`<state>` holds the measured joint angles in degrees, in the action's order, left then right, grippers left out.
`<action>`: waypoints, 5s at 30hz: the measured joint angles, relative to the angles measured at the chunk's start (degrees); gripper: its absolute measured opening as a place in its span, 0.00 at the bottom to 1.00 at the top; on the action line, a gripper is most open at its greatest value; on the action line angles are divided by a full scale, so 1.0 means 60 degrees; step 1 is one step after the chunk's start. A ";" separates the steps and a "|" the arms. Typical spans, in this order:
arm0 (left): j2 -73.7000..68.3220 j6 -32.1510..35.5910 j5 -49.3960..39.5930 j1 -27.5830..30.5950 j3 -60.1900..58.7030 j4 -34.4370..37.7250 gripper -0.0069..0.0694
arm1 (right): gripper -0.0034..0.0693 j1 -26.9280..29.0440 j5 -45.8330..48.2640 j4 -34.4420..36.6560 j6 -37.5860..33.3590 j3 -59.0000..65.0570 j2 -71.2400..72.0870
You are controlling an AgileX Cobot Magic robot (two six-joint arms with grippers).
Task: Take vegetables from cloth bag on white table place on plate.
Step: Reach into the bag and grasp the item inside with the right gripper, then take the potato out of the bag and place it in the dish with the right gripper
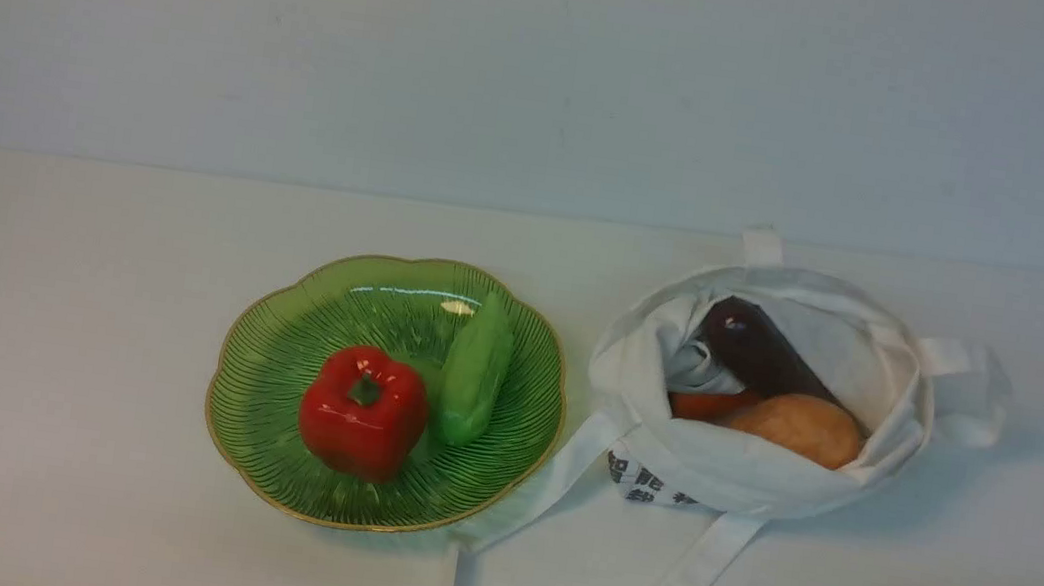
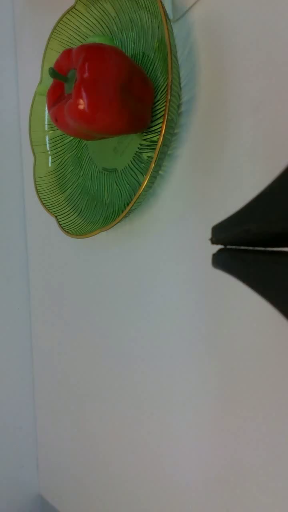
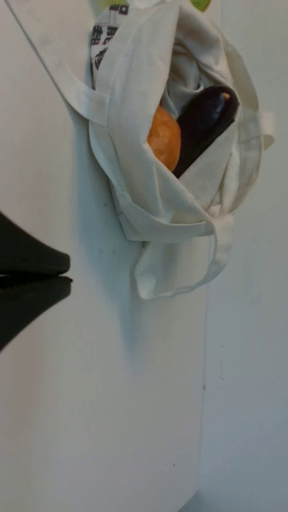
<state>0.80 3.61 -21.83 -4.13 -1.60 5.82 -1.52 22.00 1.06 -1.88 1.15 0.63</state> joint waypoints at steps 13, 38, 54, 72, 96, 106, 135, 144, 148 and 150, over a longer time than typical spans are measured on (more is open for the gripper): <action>0.0000 0.0000 0.0000 0.0000 0.0000 0.0000 0.08 | 0.03 0.0000 0.0000 0.0000 0.0000 0.0000 0.0000; 0.0000 0.0000 0.0000 0.0000 0.0000 0.0000 0.08 | 0.03 0.0000 -0.3889 0.5303 0.2549 0.0083 0.0000; 0.0000 0.0000 0.0000 0.0000 0.0000 0.0000 0.08 | 0.03 -0.0191 -0.3294 0.7027 0.2462 -0.2290 -0.0325; 0.0000 0.0000 0.0000 0.0000 0.0000 0.0000 0.08 | 0.03 -0.0543 0.5922 0.4393 -0.2216 -1.0231 -1.0299; 0.0000 0.0000 0.0000 0.0000 0.0000 0.0000 0.08 | 0.67 -0.2726 0.3514 0.0584 -0.1053 -1.1737 -1.6342; 0.0000 0.0000 0.0000 0.0000 0.0000 0.0000 0.08 | 0.92 -0.2726 0.3362 0.0141 -0.0865 -1.1737 -1.7392; 0.0000 0.0000 0.0000 0.0000 0.0000 0.0000 0.08 | 0.69 -0.2904 0.3283 0.2024 -0.1782 -1.1930 -1.4057; 0.0000 0.0000 0.0000 0.0000 0.0000 0.0000 0.08 | 0.69 -0.5512 0.3596 0.3593 -0.3773 -1.3463 -1.5510; 0.0000 0.0000 0.0000 0.0000 0.0000 0.0000 0.08 | 0.69 -0.6284 0.4025 0.3141 -0.3796 -1.4168 -1.6978; 0.0000 0.0000 0.0000 0.0000 0.0000 0.0000 0.08 | 0.69 -0.6432 0.4189 0.2874 -0.3796 -1.4404 -1.7551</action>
<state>0.80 3.61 -21.83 -4.13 -1.60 5.82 -40.11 47.14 18.30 -24.66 -85.28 -104.68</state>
